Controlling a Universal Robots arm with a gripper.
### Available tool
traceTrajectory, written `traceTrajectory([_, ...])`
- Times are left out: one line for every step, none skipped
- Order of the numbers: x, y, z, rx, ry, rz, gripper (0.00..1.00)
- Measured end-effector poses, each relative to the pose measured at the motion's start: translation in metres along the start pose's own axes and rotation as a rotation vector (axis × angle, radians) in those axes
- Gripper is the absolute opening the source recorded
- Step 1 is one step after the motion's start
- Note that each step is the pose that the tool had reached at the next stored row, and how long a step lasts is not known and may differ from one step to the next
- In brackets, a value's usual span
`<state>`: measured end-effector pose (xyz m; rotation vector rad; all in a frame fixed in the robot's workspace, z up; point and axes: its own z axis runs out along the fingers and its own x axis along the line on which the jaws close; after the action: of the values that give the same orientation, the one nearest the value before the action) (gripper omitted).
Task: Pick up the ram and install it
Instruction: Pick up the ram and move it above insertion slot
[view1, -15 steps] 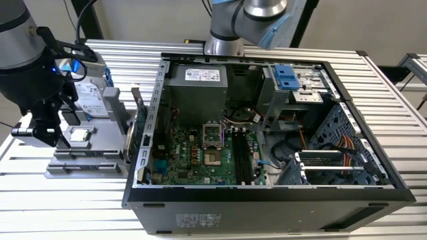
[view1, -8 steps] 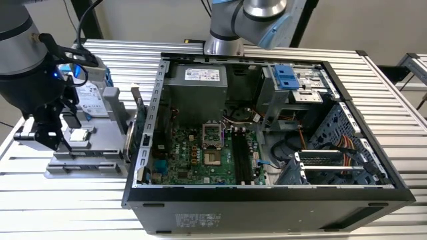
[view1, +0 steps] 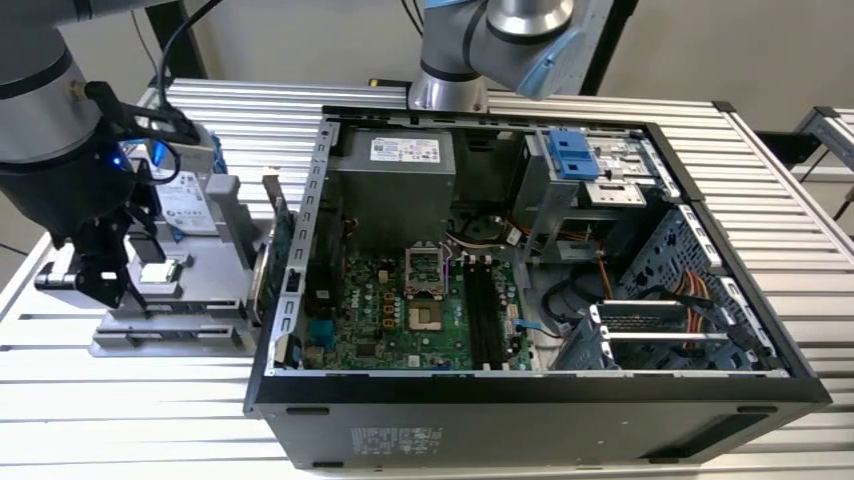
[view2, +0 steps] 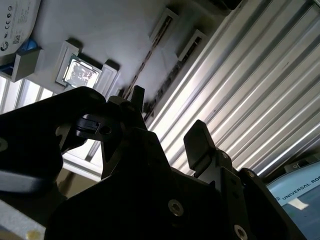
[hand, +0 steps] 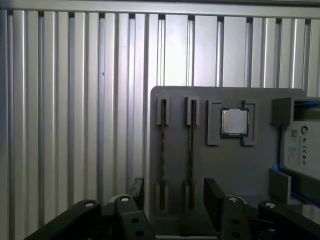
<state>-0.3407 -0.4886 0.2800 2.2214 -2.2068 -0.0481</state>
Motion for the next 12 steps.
traceTrajectory([0.0001,0.0000,0.0012,0.0000,0.0000,0.000,1.00])
traceTrajectory([0.0002,-0.0001,0.0024,0.0001,-0.0001,0.001,1.00])
traceTrajectory([0.0005,-0.0001,0.0032,0.0000,0.0000,0.001,1.00])
traceTrajectory([0.0008,-0.0001,0.0039,-0.0001,0.0001,0.001,1.00])
traceTrajectory([0.0009,-0.0002,0.0049,0.0002,-0.0002,0.001,1.00])
traceTrajectory([0.0010,-0.0002,0.0059,0.0002,-0.0002,0.002,1.00])
traceTrajectory([0.0012,-0.0002,0.0069,0.0001,-0.0001,0.002,1.00])
traceTrajectory([0.0013,-0.0003,0.0080,0.0002,-0.0002,0.002,1.00])
traceTrajectory([0.0015,-0.0003,0.0091,0.0002,-0.0002,0.003,1.00])
traceTrajectory([0.0016,-0.0003,0.0101,0.0001,-0.0001,0.003,1.00])
traceTrajectory([0.0018,-0.0003,0.0112,0.0000,-0.0001,0.003,1.00])
traceTrajectory([0.0019,-0.0004,0.0122,0.0001,-0.0001,0.003,1.00])
